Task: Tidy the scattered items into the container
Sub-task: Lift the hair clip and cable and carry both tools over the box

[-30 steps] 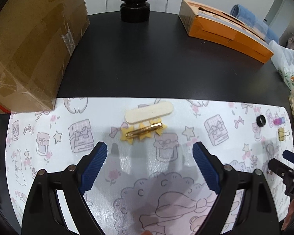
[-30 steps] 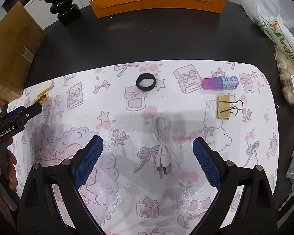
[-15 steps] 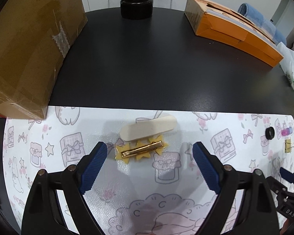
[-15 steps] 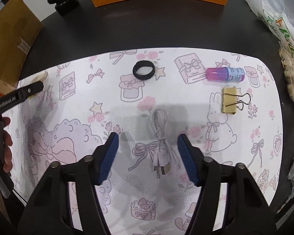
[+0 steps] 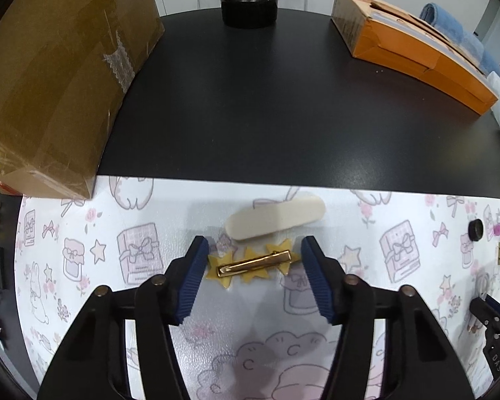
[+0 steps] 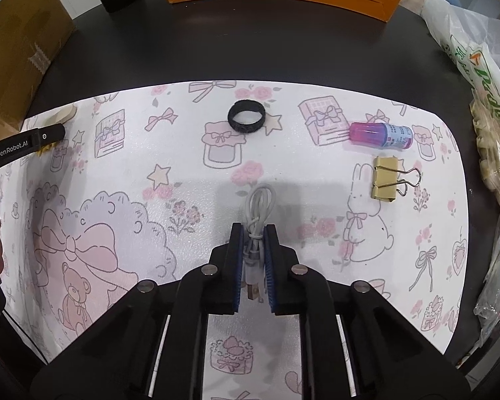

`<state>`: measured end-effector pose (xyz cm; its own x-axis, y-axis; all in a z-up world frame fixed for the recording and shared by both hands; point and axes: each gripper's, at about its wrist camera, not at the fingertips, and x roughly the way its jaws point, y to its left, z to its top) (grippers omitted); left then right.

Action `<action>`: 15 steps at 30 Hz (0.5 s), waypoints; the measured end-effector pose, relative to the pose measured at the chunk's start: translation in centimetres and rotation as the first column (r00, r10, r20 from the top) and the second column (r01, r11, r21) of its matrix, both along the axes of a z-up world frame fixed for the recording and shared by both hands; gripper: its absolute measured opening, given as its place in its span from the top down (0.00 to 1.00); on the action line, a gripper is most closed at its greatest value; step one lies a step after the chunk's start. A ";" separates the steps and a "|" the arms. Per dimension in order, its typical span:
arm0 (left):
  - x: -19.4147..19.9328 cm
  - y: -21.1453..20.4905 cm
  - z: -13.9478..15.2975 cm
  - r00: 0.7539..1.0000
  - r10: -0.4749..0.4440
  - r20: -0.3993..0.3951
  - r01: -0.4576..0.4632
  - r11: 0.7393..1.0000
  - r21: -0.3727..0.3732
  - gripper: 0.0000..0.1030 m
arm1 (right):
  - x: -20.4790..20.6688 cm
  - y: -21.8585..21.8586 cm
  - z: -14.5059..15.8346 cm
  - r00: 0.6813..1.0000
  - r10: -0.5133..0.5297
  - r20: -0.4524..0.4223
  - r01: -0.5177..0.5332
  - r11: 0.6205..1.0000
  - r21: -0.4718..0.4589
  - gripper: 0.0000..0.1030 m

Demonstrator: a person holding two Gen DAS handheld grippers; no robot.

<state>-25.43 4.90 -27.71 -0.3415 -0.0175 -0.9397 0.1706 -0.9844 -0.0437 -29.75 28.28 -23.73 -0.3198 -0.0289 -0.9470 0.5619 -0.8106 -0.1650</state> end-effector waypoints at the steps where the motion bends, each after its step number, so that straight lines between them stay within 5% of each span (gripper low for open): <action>1: 0.1 0.0 0.0 1.000 -0.001 0.002 0.001 1.000 0.001 0.45 | 0.1 -0.1 0.0 1.000 0.002 0.002 -0.002 1.000 -0.002 0.89; 15: 1.9 0.5 1.2 1.000 -0.016 -0.010 0.017 1.000 0.008 0.45 | 1.7 -0.3 0.4 1.000 0.024 0.003 -0.024 0.999 -0.023 0.89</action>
<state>-23.55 5.37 -26.47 -0.3507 -0.0039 -0.9365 0.1538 -0.9867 -0.0535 -28.03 27.99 -23.35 -0.3156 -0.0582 -0.9471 0.5815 -0.8006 -0.1446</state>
